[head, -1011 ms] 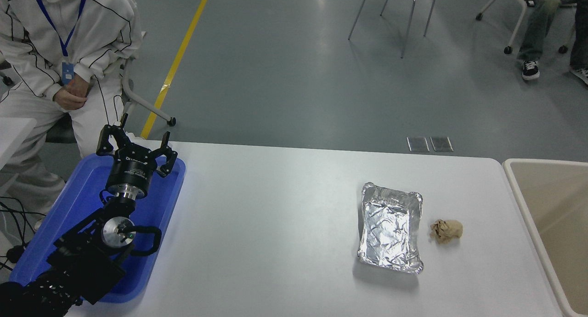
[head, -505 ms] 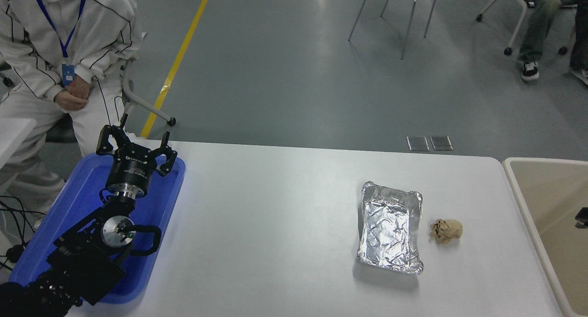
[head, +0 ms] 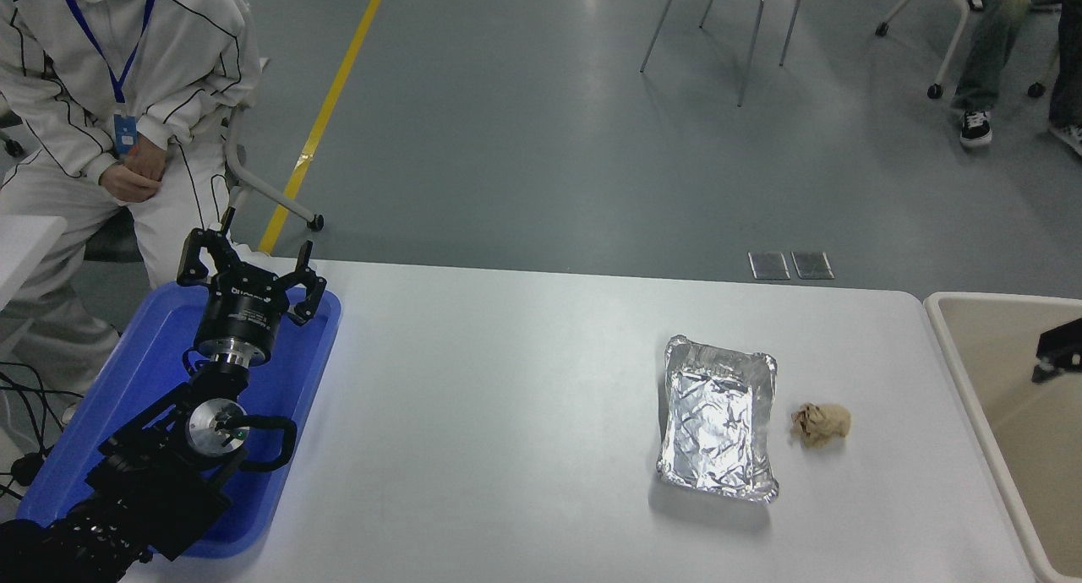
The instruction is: Pick up paper cup place in dustbin
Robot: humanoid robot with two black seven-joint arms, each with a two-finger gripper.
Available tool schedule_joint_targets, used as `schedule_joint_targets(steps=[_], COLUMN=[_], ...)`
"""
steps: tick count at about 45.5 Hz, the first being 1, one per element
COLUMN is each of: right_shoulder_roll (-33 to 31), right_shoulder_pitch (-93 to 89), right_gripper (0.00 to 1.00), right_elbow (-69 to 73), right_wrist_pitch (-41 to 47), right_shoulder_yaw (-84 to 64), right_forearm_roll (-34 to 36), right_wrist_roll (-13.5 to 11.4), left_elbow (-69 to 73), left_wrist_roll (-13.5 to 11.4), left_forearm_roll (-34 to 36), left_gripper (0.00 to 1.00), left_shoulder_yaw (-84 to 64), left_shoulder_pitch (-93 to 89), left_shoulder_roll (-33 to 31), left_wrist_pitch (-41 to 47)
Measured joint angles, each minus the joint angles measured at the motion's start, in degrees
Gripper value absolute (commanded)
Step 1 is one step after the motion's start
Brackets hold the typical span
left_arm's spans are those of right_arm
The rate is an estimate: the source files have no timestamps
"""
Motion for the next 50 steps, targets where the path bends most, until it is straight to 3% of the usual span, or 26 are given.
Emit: schedule_joint_targets(steps=[30, 50], right_shoulder_roll=[19.3, 24.3], right_shoulder_pitch=[23.7, 27.2], right_gripper=[1.0, 1.0], right_elbow=[9.8, 13.2], right_wrist_pitch=[3.3, 3.5], right_shoulder_yaw=[-8.9, -0.7], right_forearm_roll=[0.9, 1.1], right_wrist_roll=[0.1, 0.1], left_elbow=[0.0, 0.1], left_wrist_roll=[0.0, 0.0], left_forearm_roll=[0.0, 0.0], left_gripper=[1.0, 1.0], left_shoulder_yaw=[0.0, 0.0], left_shoulder_pitch=[0.0, 0.1], left_shoulder_roll=[0.0, 0.0], left_wrist_pitch=[0.0, 0.0])
